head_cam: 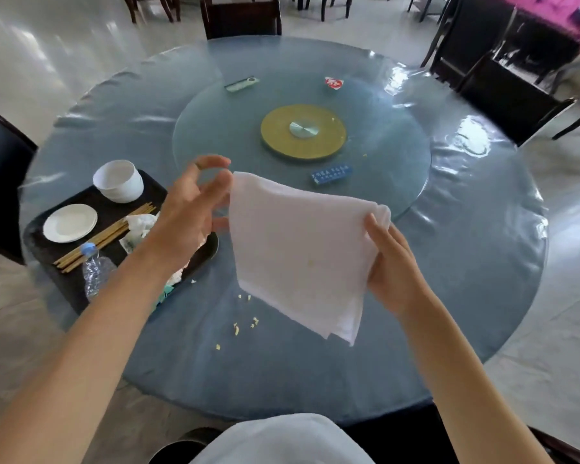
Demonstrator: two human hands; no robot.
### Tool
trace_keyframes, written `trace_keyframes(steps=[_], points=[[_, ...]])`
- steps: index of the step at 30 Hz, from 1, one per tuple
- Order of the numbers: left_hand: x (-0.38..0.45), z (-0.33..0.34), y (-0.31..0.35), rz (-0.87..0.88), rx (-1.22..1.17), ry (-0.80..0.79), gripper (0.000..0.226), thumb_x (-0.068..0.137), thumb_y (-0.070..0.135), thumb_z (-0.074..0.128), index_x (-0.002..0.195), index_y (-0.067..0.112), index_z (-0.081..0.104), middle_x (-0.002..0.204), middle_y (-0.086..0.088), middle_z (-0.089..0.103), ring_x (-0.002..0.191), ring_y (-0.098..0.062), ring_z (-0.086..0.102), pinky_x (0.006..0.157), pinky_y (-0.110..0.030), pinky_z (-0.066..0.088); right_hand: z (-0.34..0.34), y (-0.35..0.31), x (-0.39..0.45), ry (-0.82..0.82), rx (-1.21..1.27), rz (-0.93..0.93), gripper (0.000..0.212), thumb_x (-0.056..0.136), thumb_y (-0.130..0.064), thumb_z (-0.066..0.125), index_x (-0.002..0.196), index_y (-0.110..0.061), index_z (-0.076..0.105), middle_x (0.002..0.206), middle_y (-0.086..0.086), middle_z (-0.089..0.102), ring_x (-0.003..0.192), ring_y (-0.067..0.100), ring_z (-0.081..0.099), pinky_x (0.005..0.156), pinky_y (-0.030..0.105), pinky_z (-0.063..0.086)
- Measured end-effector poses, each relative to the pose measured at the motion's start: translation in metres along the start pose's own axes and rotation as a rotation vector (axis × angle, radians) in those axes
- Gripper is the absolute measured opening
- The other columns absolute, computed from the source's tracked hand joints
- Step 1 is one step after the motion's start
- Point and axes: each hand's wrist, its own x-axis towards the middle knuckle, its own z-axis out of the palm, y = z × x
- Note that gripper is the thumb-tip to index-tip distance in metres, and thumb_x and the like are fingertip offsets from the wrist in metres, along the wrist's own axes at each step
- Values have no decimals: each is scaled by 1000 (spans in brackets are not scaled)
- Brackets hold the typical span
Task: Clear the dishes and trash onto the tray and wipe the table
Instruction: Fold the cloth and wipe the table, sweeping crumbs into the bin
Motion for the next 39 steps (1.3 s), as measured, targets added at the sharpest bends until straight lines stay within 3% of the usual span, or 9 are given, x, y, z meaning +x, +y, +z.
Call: trace_keyframes(steps=[4, 10, 14, 19, 25, 29, 32, 36, 39], points=[[-11, 0, -57, -433, -44, -310, 63, 74, 66, 77, 122, 26, 72, 124, -5, 72, 114, -21, 68, 87, -37, 58, 1, 22, 20, 125, 31, 183, 43, 94, -57, 68, 126, -28, 71, 125, 10, 74, 109, 27, 73, 82, 45, 61], [-30, -3, -126, -643, -100, -214, 49, 85, 20, 79, 131, 14, 65, 134, -20, 65, 118, -36, 67, 89, -43, 58, -48, 77, 7, 66, 141, 608, 61, 88, -47, 78, 134, -8, 68, 109, 9, 75, 96, 27, 74, 78, 37, 60], [-42, -7, -148, -741, -123, -198, 45, 87, 16, 73, 132, 11, 64, 136, -23, 62, 120, -41, 64, 96, -49, 55, -68, 113, -21, -69, 160, 737, 60, 84, -32, 85, 140, -24, 64, 121, 8, 73, 107, 30, 71, 90, 45, 58], [-46, -9, -158, -787, -91, -247, 43, 92, 16, 72, 133, 24, 63, 139, -13, 64, 126, -34, 62, 97, -47, 56, -74, 115, -24, -194, -4, 664, 61, 88, -21, 84, 132, -55, 58, 139, 8, 67, 121, 37, 68, 94, 49, 59], [-23, -4, -111, -690, 168, -209, 48, 87, 36, 78, 132, 33, 62, 123, -7, 74, 105, -31, 73, 83, -39, 61, -72, 74, -3, -135, -130, 355, 57, 92, -20, 77, 140, -43, 56, 135, 7, 69, 120, 34, 69, 97, 59, 57], [-1, 0, -66, -443, 21, -82, 37, 78, 25, 81, 114, 23, 77, 109, -6, 77, 91, -22, 73, 84, -40, 61, -60, 25, 4, -143, -221, 39, 18, 99, -19, 67, 112, -24, 78, 102, -1, 79, 90, 17, 76, 74, 30, 61], [10, 4, -47, -354, -31, -56, 26, 81, 7, 58, 87, 16, 82, 91, -8, 77, 80, -19, 72, 71, -29, 59, -50, 6, 14, -140, -292, -72, 58, 75, 10, 35, 82, -24, 82, 82, -5, 77, 70, 9, 69, 60, 18, 51], [20, 3, -37, -375, 11, -154, 32, 87, 26, 49, 91, 13, 78, 96, -9, 72, 86, -21, 66, 74, -27, 54, -48, -5, 24, -180, -254, -24, 39, 71, -5, 41, 79, -14, 78, 81, 0, 69, 65, 14, 53, 53, 19, 38], [28, 1, -44, -290, 215, -146, 25, 78, 37, 75, 94, 19, 71, 98, -1, 71, 89, -17, 66, 74, -24, 55, -51, -6, 26, -177, -311, -1, 30, 90, -38, 66, 100, -12, 76, 95, 3, 67, 76, 15, 55, 61, 18, 41]])
